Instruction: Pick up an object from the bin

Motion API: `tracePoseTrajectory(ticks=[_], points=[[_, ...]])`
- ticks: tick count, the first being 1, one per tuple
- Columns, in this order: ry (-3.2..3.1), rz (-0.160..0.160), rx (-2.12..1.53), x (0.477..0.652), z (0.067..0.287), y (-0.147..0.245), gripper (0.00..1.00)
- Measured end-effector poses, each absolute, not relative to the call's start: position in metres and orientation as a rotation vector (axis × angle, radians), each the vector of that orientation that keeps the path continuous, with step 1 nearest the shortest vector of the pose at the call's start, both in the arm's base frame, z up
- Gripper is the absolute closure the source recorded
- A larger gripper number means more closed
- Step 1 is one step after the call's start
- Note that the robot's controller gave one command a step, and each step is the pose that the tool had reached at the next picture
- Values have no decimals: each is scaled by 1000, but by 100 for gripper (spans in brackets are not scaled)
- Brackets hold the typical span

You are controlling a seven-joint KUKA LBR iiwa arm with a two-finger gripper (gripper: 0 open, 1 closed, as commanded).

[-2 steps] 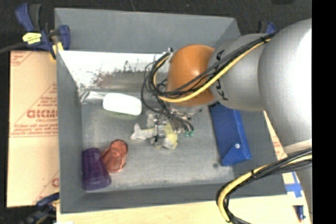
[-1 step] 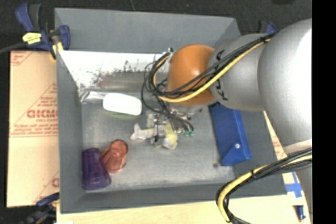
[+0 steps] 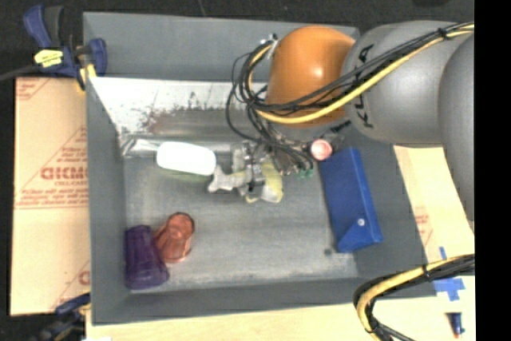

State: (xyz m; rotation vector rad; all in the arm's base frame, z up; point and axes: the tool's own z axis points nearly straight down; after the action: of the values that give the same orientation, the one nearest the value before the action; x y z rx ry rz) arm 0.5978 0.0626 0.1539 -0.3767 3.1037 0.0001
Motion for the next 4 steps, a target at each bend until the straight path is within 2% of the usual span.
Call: tracePoseTrajectory(ticks=[1, 2, 3, 4], points=[[3080, -3, -504, 637, 119, 48, 100], [3084, -2, -517, 631, 186, 53, 100], [3013, -4, -836, 645, 132, 42, 100], [3019, 4, -889, 638, 131, 42, 100]])
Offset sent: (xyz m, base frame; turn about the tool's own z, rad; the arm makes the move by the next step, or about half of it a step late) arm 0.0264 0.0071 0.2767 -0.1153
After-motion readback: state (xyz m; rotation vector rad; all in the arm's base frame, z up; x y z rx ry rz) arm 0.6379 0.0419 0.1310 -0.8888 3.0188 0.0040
